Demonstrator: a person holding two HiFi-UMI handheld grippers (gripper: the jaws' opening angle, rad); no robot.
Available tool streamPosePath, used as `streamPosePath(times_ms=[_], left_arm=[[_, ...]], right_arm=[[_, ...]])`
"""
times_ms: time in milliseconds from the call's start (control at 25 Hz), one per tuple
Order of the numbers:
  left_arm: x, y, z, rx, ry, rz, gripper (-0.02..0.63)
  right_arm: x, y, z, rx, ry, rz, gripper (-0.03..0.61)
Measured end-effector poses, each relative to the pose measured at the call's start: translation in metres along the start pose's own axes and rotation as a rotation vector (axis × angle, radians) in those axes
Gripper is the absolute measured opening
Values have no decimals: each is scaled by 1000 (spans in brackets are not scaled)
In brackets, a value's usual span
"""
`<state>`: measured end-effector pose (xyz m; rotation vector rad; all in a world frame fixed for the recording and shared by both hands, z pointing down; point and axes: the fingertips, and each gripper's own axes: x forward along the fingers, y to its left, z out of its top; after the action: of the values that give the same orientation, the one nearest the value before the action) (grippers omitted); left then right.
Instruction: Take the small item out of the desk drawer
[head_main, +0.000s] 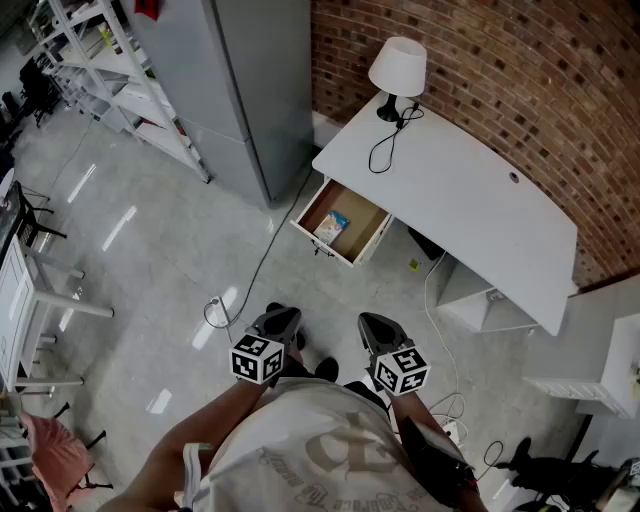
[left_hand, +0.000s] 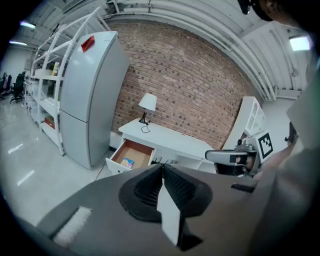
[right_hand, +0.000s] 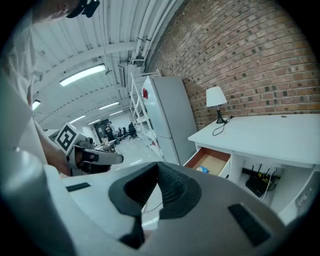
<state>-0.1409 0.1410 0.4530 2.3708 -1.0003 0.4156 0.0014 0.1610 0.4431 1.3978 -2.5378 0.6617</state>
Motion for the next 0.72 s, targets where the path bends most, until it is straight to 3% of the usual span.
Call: streamPosePath(times_ms=[280, 720], left_arm=[[-34, 10, -18, -14, 6, 43, 15], [-38, 14, -27, 8, 21, 29, 15]], right_arm=[[-10, 24, -5, -1, -4, 6, 6], [-11, 32, -24, 32, -2, -31, 6]])
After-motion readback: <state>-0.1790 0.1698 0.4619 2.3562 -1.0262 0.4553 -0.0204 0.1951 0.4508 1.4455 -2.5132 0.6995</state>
